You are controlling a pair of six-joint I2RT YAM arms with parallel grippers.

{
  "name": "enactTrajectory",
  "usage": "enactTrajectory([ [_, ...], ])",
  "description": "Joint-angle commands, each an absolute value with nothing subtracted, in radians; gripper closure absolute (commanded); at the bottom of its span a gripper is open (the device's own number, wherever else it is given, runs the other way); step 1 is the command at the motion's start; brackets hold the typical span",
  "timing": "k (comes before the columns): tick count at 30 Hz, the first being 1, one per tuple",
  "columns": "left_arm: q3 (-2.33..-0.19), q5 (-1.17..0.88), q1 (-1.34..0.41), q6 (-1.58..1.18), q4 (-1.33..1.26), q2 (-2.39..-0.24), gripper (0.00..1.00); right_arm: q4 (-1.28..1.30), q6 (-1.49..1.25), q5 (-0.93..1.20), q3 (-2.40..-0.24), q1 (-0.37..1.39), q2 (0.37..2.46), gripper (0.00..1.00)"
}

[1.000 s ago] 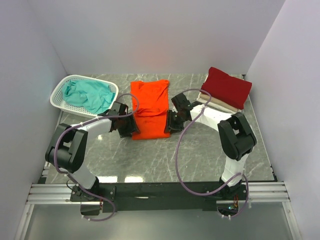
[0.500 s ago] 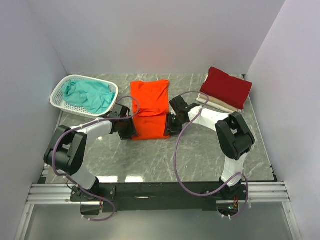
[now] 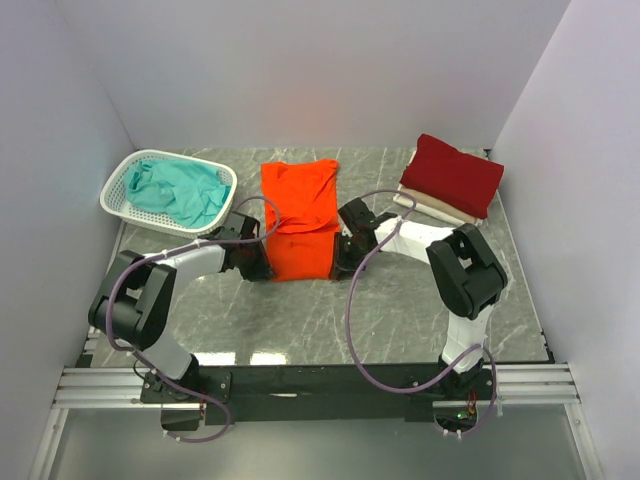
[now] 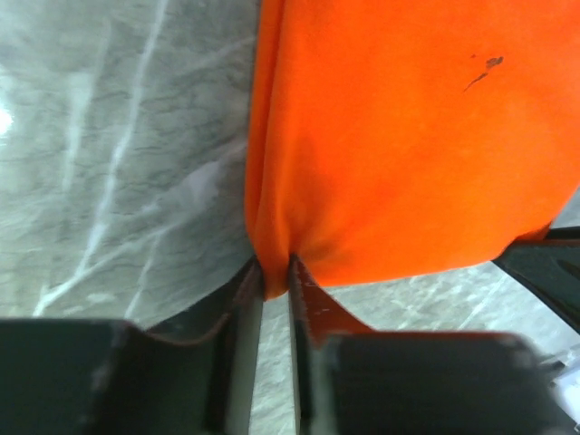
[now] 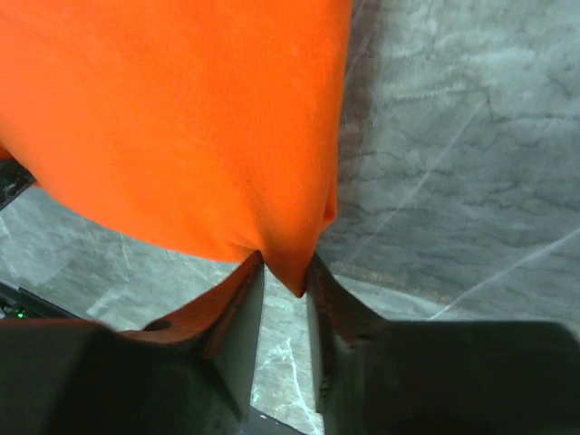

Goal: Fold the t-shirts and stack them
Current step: Fold the tshirt

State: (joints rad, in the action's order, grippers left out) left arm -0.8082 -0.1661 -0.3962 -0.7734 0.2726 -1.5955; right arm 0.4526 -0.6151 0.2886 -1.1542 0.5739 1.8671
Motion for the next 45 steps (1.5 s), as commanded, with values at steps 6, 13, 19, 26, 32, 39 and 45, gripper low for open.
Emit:
enactTrajectory([
  [6,-0.814,-0.172,-0.407,-0.769,0.29,-1.611,1.0,0.442,-0.588,0.249,-1.184,0.586,1.887,0.93],
  [13,-0.949,-0.095,-0.407,-0.773,0.434,-1.43,1.0,0.552,-0.592,0.173,-1.233,0.588,1.711,1.0],
  [19,-1.002,-0.101,-0.407,-0.79,0.532,-1.315,1.0,0.636,-0.598,0.13,-1.278,0.594,1.56,1.0],
  [26,-0.957,-0.146,-0.407,-0.805,0.658,-1.25,1.0,0.724,-0.614,0.091,-1.25,0.656,1.499,1.0],
  [32,-0.963,-0.175,-0.407,-0.811,0.828,-1.169,1.0,0.839,-0.702,0.052,-1.215,0.758,1.392,1.0],
  [39,-1.002,-0.224,-0.407,-0.842,0.816,-1.127,1.0,0.851,-0.769,0.042,-1.249,0.779,1.324,1.0],
  [45,-1.08,-0.172,-0.403,-0.816,0.753,-1.226,1.0,0.822,-0.7,0.008,-1.335,0.709,1.423,1.0],
])
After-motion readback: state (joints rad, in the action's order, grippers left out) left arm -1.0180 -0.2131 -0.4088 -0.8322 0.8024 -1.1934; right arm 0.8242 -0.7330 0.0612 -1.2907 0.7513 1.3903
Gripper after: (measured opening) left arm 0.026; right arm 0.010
